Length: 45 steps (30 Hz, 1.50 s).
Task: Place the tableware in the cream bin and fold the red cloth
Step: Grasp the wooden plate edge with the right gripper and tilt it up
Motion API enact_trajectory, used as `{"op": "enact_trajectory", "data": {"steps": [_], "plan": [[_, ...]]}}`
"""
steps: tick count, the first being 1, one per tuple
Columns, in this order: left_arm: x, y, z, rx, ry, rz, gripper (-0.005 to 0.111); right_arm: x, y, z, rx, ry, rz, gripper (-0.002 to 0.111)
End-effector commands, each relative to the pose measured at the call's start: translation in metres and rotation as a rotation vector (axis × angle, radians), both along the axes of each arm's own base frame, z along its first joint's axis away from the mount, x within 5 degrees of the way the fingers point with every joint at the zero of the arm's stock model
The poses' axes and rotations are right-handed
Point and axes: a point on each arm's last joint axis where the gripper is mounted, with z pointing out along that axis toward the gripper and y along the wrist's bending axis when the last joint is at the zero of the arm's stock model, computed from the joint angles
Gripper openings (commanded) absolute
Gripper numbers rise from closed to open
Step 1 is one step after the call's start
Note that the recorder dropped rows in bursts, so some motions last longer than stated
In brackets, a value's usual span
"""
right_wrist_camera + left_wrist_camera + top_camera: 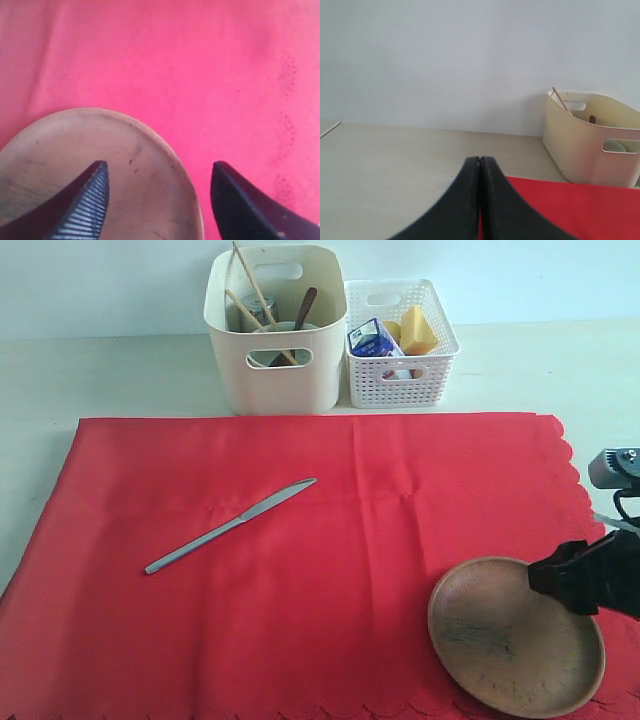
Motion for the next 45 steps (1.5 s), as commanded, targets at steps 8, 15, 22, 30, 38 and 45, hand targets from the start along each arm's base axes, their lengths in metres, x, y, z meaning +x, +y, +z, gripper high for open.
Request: {"op": "enact_trajectory", "data": {"steps": [8, 15, 22, 30, 38, 45], "plan": [[0.0, 0.0, 0.0, -0.004, -0.006, 0.0, 0.003, -0.002, -0.007, -0.012, -0.053, 0.063, -0.061, 0.058], [0.0, 0.0, 0.0, -0.004, -0.006, 0.0, 0.003, -0.002, -0.004, -0.013, -0.016, 0.068, -0.055, 0.058], [0.0, 0.0, 0.0, -0.004, -0.006, -0.002, 0.003, -0.004, 0.001, -0.028, 0.015, 0.152, -0.007, 0.054], [0.0, 0.0, 0.0, -0.004, -0.006, -0.002, 0.003, -0.004, 0.003, -0.029, 0.03, 0.15, 0.037, 0.009], [0.0, 0.0, 0.0, -0.004, -0.006, -0.002, 0.003, -0.003, 0.003, -0.017, 0.029, 0.082, 0.041, 0.0], [0.0, 0.0, 0.0, -0.004, -0.006, -0.002, 0.003, -0.003, 0.003, 0.004, 0.026, -0.037, 0.041, 0.0]]}}
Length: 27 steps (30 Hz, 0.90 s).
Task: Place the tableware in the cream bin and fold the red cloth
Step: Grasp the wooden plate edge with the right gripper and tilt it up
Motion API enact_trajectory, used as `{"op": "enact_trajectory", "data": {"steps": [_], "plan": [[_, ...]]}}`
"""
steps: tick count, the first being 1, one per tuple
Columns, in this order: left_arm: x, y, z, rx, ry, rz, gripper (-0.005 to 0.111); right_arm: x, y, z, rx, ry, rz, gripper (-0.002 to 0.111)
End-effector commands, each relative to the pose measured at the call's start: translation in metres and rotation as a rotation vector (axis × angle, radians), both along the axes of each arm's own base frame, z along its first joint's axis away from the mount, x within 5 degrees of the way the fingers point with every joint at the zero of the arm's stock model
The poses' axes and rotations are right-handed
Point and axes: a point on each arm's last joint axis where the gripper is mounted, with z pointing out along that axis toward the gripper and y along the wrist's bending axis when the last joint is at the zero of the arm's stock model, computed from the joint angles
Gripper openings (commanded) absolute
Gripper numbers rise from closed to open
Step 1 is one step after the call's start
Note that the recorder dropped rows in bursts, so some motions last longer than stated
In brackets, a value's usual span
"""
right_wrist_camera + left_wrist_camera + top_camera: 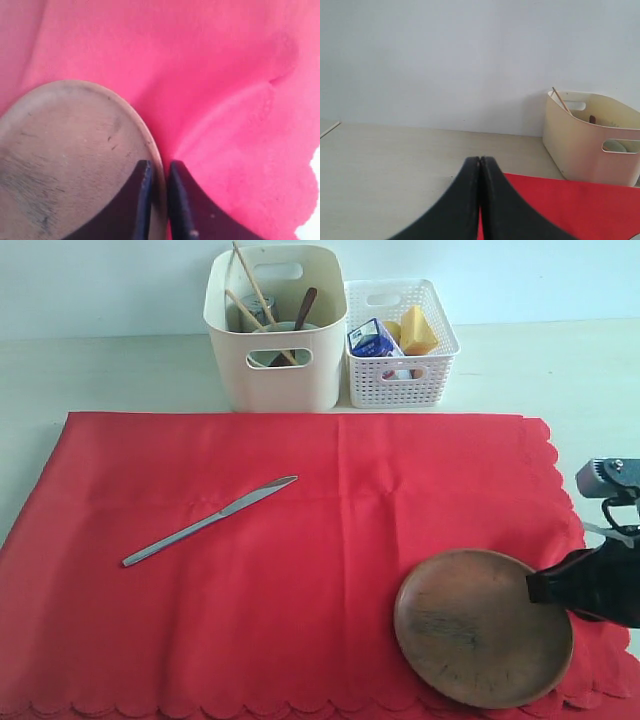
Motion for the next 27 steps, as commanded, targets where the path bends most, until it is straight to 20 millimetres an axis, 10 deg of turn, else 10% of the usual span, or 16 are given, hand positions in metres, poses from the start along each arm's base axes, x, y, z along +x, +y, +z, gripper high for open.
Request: {"op": "enact_trajectory", "data": {"steps": [1, 11, 23, 27], "plan": [[0.0, 0.0, 0.0, -0.004, -0.006, -0.002, 0.003, -0.002, -0.003, 0.012, -0.029, -0.077, -0.001, 0.0], [0.0, 0.0, 0.0, -0.004, -0.006, -0.002, 0.003, -0.005, -0.003, 0.031, -0.029, -0.188, 0.001, 0.0], [0.0, 0.0, 0.0, -0.004, -0.006, -0.002, 0.003, -0.005, -0.003, -0.005, -0.049, 0.037, 0.017, 0.0], [0.0, 0.0, 0.0, -0.004, -0.006, -0.002, 0.003, -0.001, -0.007, -0.018, -0.048, 0.118, -0.079, 0.025]]}}
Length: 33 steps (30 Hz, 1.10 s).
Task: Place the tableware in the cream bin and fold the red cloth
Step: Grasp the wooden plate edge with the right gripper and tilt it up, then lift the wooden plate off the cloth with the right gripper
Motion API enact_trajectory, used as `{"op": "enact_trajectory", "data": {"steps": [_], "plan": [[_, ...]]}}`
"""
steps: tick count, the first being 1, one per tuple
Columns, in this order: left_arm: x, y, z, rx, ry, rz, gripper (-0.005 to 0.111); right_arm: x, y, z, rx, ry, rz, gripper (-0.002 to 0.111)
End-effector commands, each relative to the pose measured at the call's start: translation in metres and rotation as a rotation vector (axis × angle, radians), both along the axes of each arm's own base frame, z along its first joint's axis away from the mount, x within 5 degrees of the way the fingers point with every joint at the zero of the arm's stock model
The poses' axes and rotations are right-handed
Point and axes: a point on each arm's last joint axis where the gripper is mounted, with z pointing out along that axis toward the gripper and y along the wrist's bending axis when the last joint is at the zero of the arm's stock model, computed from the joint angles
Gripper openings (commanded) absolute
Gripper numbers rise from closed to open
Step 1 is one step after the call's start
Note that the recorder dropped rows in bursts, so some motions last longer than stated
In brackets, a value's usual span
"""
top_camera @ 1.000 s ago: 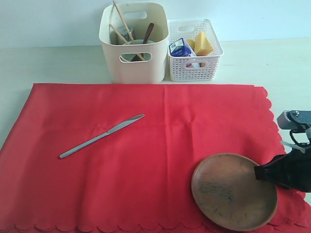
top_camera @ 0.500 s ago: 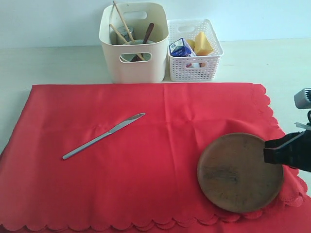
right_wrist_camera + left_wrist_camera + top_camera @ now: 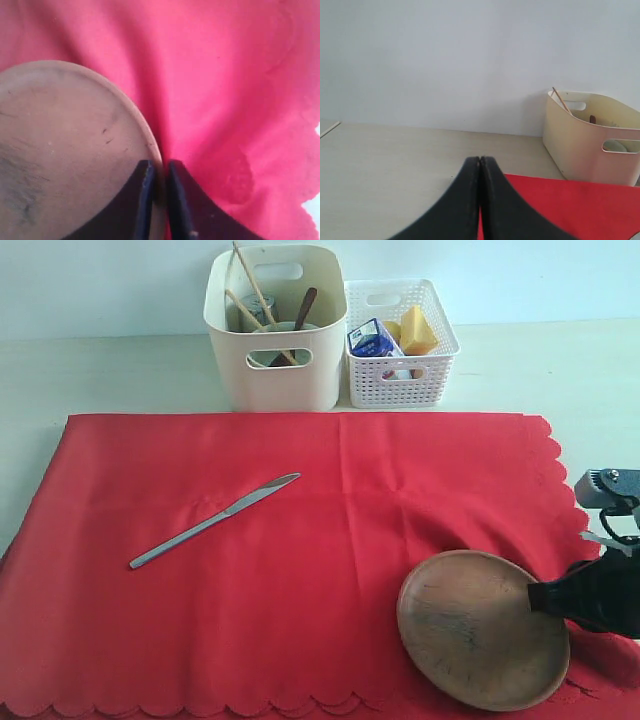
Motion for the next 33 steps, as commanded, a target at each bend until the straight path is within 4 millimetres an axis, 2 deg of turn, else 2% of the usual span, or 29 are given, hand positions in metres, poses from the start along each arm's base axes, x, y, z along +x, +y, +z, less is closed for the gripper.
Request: {"op": "enact_trajectory", "data": {"steps": [1, 2, 3, 5, 8, 13, 20, 25, 33], "plan": [[0.0, 0.0, 0.0, -0.004, -0.006, -0.002, 0.003, 0.003, -0.002, -0.004, -0.007, 0.019, -0.046, 0.036], [0.0, 0.0, 0.0, -0.004, -0.006, -0.002, 0.003, 0.006, 0.001, 0.002, 0.021, -0.012, -0.012, 0.05], [0.0, 0.0, 0.0, -0.004, -0.006, -0.002, 0.003, 0.009, 0.006, 0.01, 0.052, -0.053, 0.044, 0.058], [0.0, 0.0, 0.0, -0.004, -0.006, -0.002, 0.003, 0.013, 0.013, 0.026, 0.107, -0.133, 0.135, 0.064], [0.0, 0.0, 0.0, -0.004, -0.006, -0.002, 0.003, 0.016, 0.015, 0.036, 0.12, -0.179, 0.162, 0.064], [0.0, 0.0, 0.0, -0.004, -0.006, -0.002, 0.003, 0.012, 0.02, 0.028, 0.154, -0.114, 0.237, 0.062], [0.0, 0.0, 0.0, -0.004, -0.006, -0.002, 0.003, 0.013, 0.02, 0.011, 0.16, -0.023, 0.231, 0.057], [0.0, 0.0, 0.0, -0.004, -0.006, -0.002, 0.003, 0.015, 0.012, -0.003, 0.069, 0.023, 0.183, 0.057], [0.0, 0.0, 0.0, -0.004, -0.006, -0.002, 0.003, 0.014, 0.016, -0.002, 0.116, 0.028, 0.2, 0.057]]}}
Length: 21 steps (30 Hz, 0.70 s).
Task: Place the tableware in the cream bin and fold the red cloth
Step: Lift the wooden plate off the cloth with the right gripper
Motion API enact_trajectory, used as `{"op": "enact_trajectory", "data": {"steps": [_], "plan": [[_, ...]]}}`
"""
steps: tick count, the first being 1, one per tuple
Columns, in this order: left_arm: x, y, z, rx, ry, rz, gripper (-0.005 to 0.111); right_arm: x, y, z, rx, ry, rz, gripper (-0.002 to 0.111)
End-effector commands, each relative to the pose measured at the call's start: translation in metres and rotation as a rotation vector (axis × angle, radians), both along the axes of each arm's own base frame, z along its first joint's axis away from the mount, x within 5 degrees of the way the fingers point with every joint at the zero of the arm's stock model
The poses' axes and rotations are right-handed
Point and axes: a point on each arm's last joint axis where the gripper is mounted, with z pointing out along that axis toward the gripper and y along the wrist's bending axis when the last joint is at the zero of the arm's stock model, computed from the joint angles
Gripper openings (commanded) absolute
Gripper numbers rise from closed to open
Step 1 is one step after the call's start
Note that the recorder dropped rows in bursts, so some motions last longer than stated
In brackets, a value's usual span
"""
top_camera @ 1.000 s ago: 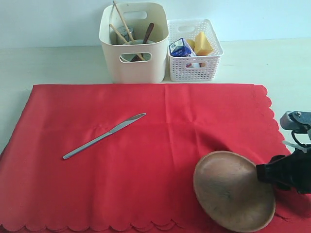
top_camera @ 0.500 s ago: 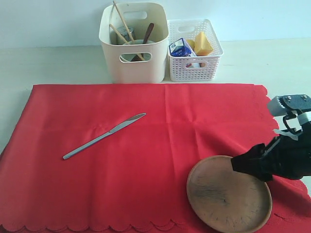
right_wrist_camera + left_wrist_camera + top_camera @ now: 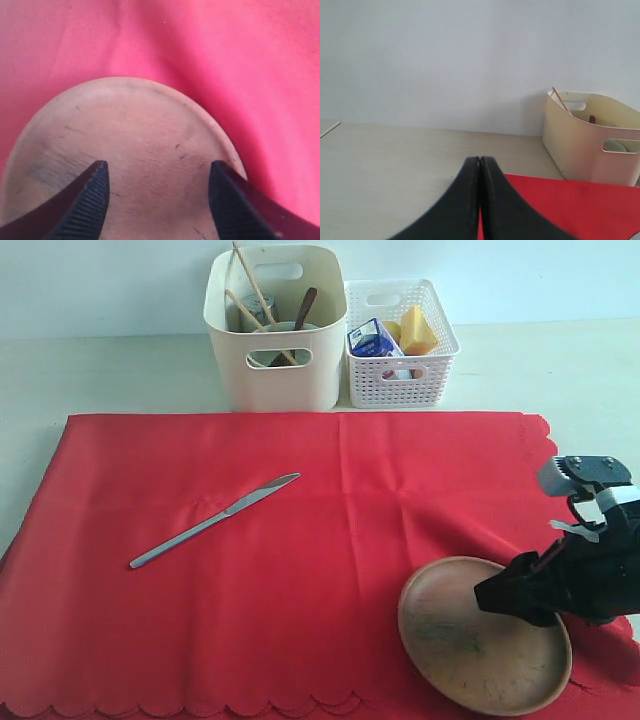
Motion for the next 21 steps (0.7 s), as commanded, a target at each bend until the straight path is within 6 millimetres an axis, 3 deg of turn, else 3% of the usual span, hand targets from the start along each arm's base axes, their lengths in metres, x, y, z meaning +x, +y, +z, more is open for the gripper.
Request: {"op": "enact_trajectory", "data": {"steps": [1, 11, 21], "plan": [[0.0, 0.0, 0.0, -0.004, -0.006, -0.002, 0.003, -0.001, -0.001, -0.002, -0.019, 0.004, 0.009, 0.057], [0.0, 0.0, 0.0, -0.004, -0.006, -0.002, 0.003, 0.003, -0.009, 0.018, -0.093, -0.118, -0.062, 0.056], [0.0, 0.0, 0.0, -0.004, -0.006, -0.002, 0.003, -0.001, -0.009, 0.007, -0.094, -0.059, -0.055, 0.054]]}}
